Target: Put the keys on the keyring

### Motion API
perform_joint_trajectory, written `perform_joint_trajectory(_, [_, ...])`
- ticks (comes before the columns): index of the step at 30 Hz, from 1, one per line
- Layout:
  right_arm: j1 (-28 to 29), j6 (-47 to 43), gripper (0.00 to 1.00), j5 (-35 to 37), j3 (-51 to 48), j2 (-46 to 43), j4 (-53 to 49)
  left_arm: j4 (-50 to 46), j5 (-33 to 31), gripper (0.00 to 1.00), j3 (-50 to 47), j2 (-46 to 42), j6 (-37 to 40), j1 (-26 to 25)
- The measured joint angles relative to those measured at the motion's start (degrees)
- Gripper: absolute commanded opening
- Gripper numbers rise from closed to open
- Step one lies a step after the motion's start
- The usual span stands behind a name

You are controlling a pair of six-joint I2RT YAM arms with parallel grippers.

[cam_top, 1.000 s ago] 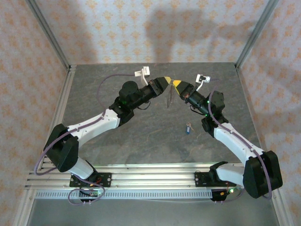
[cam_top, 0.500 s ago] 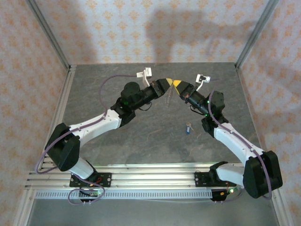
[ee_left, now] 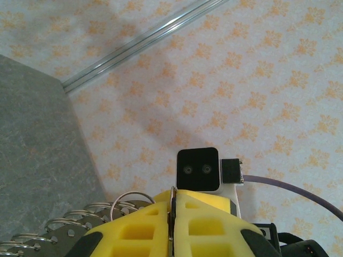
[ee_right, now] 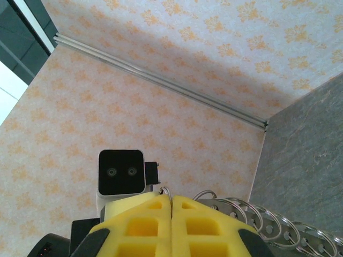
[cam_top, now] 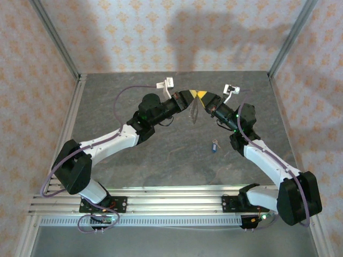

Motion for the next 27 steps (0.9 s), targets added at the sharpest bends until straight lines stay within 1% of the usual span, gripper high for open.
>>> perform_joint_trajectory(3, [0.0,0.0,0.00,0.2,0.0,0.0,0.0,0.2,0.0,0.00,0.0,0.0,0.1,0.0])
perform_joint_trajectory(9, [0.0,-0.1,0.00,0.6,0.0,0.0,-0.3,0.7,0.0,0.00,0.0,0.6,0.2,0.0])
perform_joint_trajectory(10, [0.0,-0.2,0.05,0.8,0.0,0.0,-0.8,0.7,0.0,0.00,0.0,0.6,0.5,0.0])
perform_joint_trajectory(12, [0.0,-1.0,0.25,1.2,0.0,-0.6,-2.7,0.3,0.1,0.00,0.0,0.6,1.7,0.0])
perform_joint_trajectory(13, [-0.1,-1.6,0.31,1.5,0.1,-1.2,-4.2,-0.3,0.2,0.00,0.0,0.6,2.6,0.0])
perform_joint_trajectory(15, [-0.6,-3.1,0.40,2.3,0.1,-3.0,-8.2,-1.4,0.5,0.00,0.0,0.6,4.9,0.0])
perform_joint_trajectory(20, [-4.7,-5.5,0.52,4.8,0.3,-9.0,-17.3,-6.7,2.3,0.00,0.0,-0.1,12.1,0.6])
perform_joint_trajectory(23, [-6.5,-6.8,0.57,6.7,0.3,-11.8,-22.4,-9.2,4.3,0.00,0.0,-1.6,16.3,1.7])
perform_joint_trajectory(27, [-6.9,-9.2,0.61,9.3,-0.2,-13.9,-29.2,-10.9,6.8,0.00,0.0,-4.4,22.7,2.7])
